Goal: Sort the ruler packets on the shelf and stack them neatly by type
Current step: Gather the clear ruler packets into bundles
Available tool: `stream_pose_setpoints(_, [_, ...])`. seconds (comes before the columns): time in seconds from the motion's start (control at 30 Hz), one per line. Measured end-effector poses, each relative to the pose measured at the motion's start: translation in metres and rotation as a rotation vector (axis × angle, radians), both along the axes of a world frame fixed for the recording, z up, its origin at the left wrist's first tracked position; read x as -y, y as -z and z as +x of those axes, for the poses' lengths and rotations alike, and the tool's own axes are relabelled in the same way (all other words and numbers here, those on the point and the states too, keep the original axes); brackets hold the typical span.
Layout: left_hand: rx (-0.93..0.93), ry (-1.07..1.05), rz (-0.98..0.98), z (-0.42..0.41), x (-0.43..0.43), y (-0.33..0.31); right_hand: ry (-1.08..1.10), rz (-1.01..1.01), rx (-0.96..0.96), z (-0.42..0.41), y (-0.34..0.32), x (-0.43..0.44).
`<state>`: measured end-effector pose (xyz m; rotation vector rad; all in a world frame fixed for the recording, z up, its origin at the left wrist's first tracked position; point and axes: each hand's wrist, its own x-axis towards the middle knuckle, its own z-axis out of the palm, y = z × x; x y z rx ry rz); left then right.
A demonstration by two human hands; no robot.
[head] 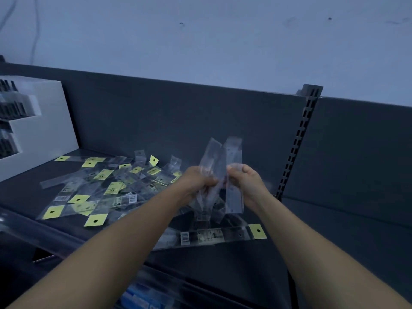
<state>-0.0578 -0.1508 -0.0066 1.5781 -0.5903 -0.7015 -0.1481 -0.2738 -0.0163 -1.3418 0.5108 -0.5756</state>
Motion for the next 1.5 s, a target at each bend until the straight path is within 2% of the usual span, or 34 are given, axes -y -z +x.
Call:
stream_pose_setpoints(0.1, [-0.091,-0.072,-0.066,0.011,0.000,0.002,-0.055,-0.010,-0.101,0.004,0.005,0.002])
stream_pose_setpoints(0.2, [-0.164,-0.054,-0.120,0.018,0.003,0.002,-0.044,-0.002,-0.111,0.008,0.004,0.001])
stream_pose_setpoints(0.37, [-0.167,0.018,-0.047,0.023,0.011,0.003,0.026,0.063,-0.096,0.027,-0.005,-0.004])
stream_pose_setpoints(0.5, [-0.174,0.051,0.019,0.034,0.013,0.002,-0.018,0.078,-0.127,0.038,-0.013,-0.014])
stream_pose_setpoints(0.57, [-0.139,0.030,0.035,0.040,0.011,0.000,-0.024,-0.062,-0.210,0.041,-0.010,-0.014])
stream_pose_setpoints(0.7, [0.093,-0.108,0.134,0.061,0.004,-0.002,0.060,-0.469,-0.432,0.046,0.009,0.003])
stream_pose_setpoints(0.83, [0.070,-0.178,0.179,0.081,-0.004,0.006,-0.103,-0.816,-0.841,0.047,0.026,0.014])
stream_pose_setpoints(0.9, [0.059,-0.176,0.193,0.085,-0.005,0.010,-0.067,-0.986,-0.927,0.047,0.030,0.012])
stream_pose_setpoints(0.97, [0.057,-0.166,0.202,0.086,-0.006,0.015,-0.013,-1.057,-0.957,0.048,0.030,0.011])
stream_pose_setpoints(1.17, [0.044,-0.118,0.218,0.089,-0.004,0.020,-0.062,-1.041,-1.039,0.046,0.024,0.008])
stream_pose_setpoints(1.3, [0.019,-0.131,0.182,0.090,-0.002,0.020,-0.094,-0.879,-1.019,0.045,0.020,0.010])
stream_pose_setpoints(1.37, [-0.004,-0.163,0.152,0.088,0.000,0.019,-0.074,-0.795,-0.950,0.041,0.017,0.012])
stream_pose_setpoints(1.5, [-0.019,-0.222,0.103,0.089,0.003,0.019,0.088,-0.644,-0.682,0.026,0.013,0.015])
